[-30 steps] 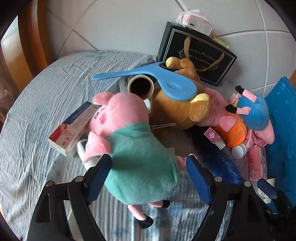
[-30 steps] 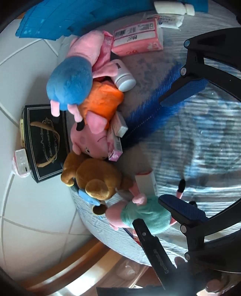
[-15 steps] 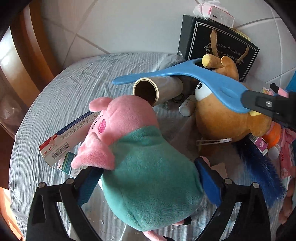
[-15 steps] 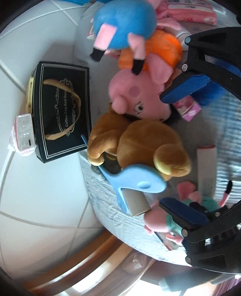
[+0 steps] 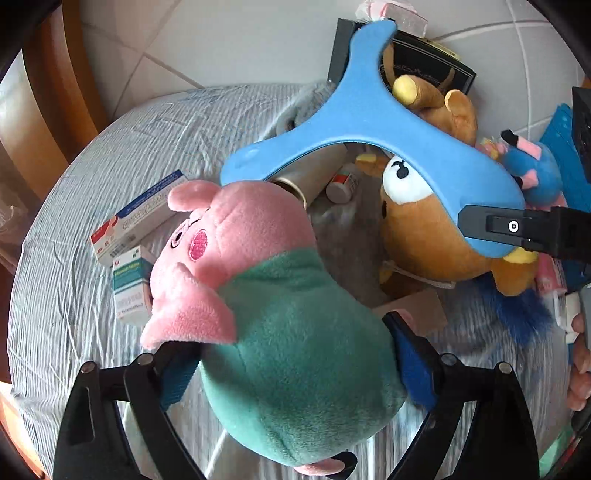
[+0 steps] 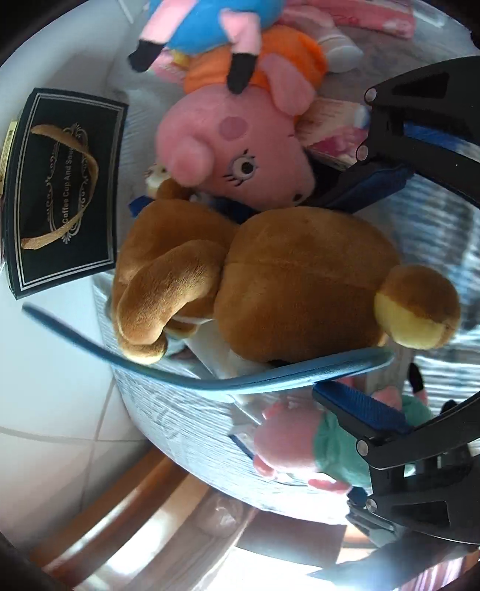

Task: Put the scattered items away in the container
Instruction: 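Grasp the blue plastic toy with the right tool while the left holds the pig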

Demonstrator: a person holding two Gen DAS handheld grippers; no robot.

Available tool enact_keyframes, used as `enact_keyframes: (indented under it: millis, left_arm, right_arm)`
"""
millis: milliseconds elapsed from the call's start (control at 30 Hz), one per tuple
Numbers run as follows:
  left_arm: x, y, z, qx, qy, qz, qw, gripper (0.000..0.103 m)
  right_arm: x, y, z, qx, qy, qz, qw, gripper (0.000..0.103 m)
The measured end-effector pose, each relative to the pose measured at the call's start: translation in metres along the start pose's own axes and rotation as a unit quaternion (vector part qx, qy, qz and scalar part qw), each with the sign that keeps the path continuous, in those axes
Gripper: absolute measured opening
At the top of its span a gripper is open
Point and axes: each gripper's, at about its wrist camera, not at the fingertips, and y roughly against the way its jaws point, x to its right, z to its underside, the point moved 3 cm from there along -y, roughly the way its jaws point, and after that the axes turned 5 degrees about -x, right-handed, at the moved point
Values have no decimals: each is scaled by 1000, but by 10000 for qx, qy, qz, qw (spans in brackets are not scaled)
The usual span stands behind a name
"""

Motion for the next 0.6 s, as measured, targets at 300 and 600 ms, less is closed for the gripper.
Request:
enact_keyframes:
  millis: [300,600]
  left_arm:
    - [4,41,64,-71,228,-73,9997,93]
    - [-3,16,89,-363,1075,165,9934,94]
  right_arm:
    - [24,62,121,-67,-313,380,9988,88]
    - [37,11,173,-494,-224,671,9963,103]
